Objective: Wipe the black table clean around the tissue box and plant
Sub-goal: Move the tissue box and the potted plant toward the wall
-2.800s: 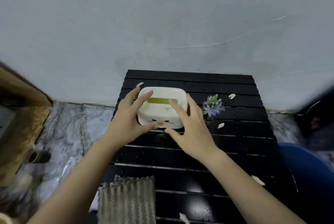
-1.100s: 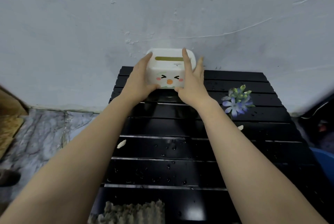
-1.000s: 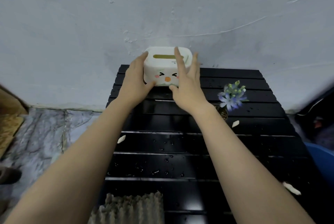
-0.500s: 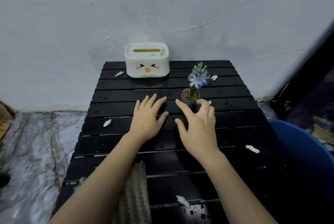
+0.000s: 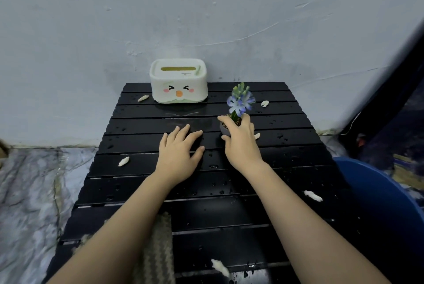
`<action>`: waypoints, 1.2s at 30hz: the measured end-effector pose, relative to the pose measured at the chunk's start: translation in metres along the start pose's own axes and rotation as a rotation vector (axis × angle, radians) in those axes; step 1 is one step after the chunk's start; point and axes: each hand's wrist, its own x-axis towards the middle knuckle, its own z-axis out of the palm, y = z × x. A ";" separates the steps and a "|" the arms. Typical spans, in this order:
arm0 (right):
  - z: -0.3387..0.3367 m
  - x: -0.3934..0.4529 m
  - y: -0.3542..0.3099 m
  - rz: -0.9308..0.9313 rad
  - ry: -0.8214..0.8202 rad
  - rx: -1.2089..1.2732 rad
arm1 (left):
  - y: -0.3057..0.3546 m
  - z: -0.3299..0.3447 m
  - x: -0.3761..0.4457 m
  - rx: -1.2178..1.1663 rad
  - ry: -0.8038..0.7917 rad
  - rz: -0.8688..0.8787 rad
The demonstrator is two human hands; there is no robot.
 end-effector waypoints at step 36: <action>0.011 0.104 0.009 0.032 0.084 0.056 | 0.006 -0.011 0.058 -0.034 0.098 -0.007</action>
